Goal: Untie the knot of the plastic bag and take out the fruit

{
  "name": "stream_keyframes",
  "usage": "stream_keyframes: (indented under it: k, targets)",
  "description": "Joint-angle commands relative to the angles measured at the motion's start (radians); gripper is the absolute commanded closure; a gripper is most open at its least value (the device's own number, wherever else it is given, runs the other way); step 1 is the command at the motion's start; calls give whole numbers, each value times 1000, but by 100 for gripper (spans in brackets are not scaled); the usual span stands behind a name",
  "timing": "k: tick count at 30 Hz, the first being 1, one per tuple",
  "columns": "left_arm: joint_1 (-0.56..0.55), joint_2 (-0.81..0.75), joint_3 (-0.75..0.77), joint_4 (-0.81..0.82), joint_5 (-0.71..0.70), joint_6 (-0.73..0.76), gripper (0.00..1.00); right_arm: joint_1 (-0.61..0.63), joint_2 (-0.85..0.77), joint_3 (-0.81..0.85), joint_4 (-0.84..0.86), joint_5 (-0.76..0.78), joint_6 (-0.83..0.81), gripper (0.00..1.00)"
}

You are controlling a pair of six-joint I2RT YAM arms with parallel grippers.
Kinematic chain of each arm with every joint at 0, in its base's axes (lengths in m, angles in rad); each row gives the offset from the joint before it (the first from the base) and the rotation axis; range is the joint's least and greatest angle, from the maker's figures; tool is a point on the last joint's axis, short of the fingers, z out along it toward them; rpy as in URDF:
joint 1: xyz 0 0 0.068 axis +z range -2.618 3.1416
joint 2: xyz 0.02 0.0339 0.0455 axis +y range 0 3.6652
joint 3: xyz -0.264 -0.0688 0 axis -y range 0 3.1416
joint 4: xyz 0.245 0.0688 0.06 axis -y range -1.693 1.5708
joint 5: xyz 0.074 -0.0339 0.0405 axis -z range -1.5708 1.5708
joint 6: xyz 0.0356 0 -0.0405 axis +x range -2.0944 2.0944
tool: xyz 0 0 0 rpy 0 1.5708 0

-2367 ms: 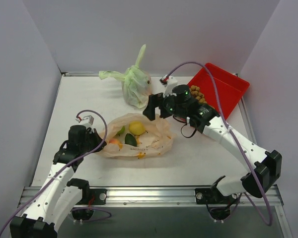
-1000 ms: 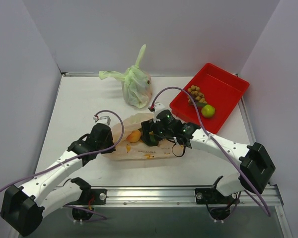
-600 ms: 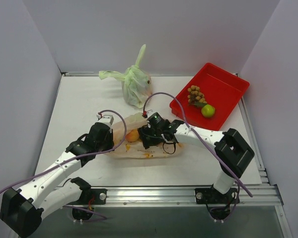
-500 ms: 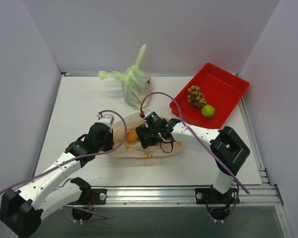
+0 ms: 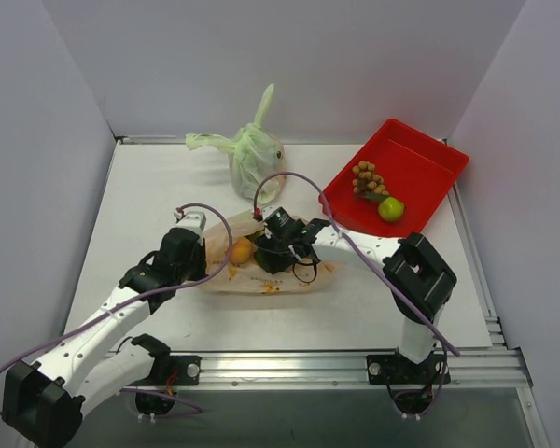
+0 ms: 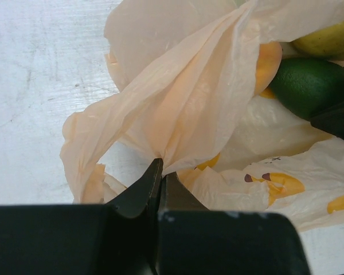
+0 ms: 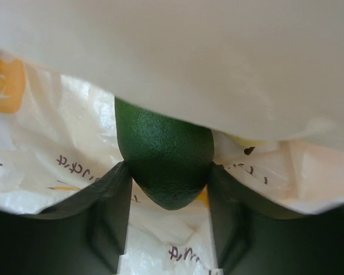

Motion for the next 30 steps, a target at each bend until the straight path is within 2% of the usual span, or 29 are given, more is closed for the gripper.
stream_keyframes:
  k: [1,3,9,19,21,25,30]
  targets:
    - [26,-1,10,43,-1,-4,100,13,-28,15,-32,-4,-24,70]
    - [40,-6,10,44,3,-10,100,19,-59,-2,-32,-6,-38,85]
    - [72,-16,6,49,16,-17,100,22,-174,-36,-32,-30,-65,100]
    - [87,-15,4,49,22,-22,100,19,-361,0,-30,-72,-104,100]
    - [89,-12,4,51,22,-22,100,10,-409,4,-30,-43,-113,100]
    - [89,-13,3,49,26,-22,100,-61,-499,-8,-27,72,-119,100]
    - [92,-13,6,49,29,-22,100,-295,-552,-40,-20,204,-104,100]
